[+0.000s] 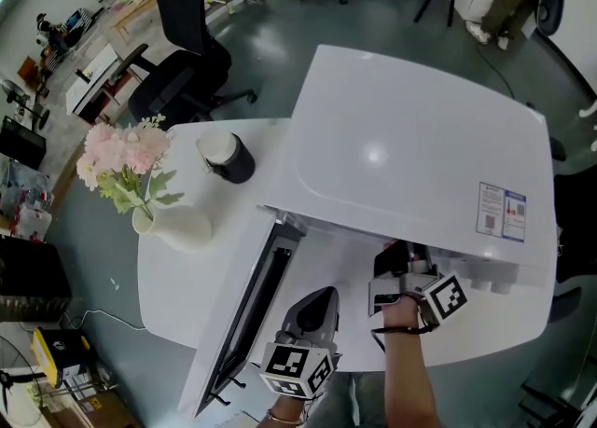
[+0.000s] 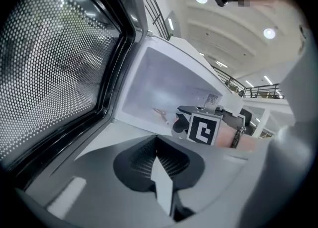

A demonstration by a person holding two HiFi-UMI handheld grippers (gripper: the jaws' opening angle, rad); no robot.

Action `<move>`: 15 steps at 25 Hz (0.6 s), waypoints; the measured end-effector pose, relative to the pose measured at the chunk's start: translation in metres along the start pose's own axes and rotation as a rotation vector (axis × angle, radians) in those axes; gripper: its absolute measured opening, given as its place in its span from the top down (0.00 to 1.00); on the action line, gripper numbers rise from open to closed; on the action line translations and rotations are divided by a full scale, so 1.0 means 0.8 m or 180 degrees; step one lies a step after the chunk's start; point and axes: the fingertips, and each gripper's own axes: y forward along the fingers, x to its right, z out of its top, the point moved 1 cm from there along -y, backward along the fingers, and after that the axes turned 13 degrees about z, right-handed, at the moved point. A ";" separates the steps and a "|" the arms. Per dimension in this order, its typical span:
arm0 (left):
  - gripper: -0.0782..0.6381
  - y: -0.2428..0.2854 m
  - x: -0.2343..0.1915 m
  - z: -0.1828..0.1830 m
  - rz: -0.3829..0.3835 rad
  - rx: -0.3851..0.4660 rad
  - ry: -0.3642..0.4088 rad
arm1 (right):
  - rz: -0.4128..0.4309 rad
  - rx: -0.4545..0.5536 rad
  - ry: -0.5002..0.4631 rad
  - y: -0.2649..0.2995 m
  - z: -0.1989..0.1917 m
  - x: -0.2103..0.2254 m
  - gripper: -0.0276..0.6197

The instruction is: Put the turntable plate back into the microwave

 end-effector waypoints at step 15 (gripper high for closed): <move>0.89 -0.003 0.012 -0.002 -0.0071 0.0003 0.0038 | -0.0829 -0.0297 -0.0709 0.010 0.006 0.008 0.87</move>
